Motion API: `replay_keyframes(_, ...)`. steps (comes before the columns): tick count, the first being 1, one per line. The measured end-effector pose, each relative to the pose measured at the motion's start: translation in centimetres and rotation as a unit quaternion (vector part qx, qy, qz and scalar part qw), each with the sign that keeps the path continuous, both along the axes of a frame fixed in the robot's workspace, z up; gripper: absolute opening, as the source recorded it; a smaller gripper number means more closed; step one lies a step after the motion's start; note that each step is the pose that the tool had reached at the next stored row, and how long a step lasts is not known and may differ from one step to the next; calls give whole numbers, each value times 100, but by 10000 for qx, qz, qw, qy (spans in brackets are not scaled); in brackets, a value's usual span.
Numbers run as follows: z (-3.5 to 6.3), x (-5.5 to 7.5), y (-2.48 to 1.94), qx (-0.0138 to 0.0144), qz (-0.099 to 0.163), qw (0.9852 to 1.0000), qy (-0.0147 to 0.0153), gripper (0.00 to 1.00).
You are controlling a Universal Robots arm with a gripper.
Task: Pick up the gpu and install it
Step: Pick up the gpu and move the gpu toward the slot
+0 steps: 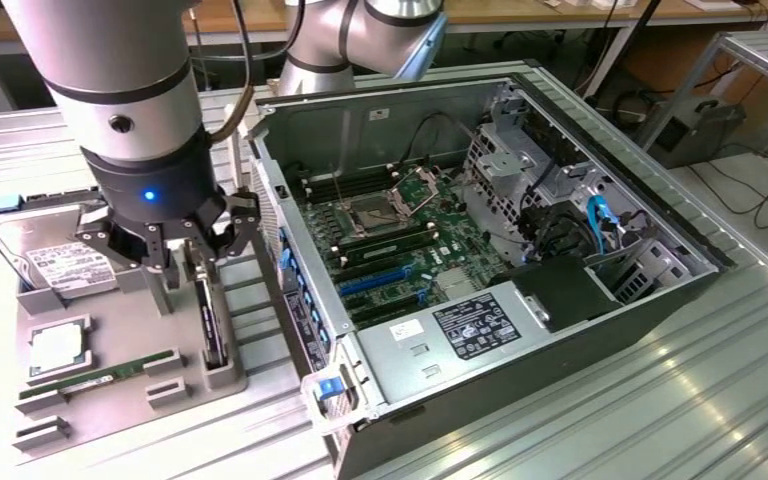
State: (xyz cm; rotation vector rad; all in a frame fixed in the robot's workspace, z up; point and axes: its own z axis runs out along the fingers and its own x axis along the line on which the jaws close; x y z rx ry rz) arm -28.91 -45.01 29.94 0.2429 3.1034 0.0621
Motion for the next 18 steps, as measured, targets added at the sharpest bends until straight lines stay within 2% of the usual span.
replay_keyframes(3,-58,5,5,1,132,9999,-1,42)
replay_keyframes(10,-224,18,57,1,144,9999,0,42)
replay_keyframes(18,-373,18,97,0,184,9998,0,42)
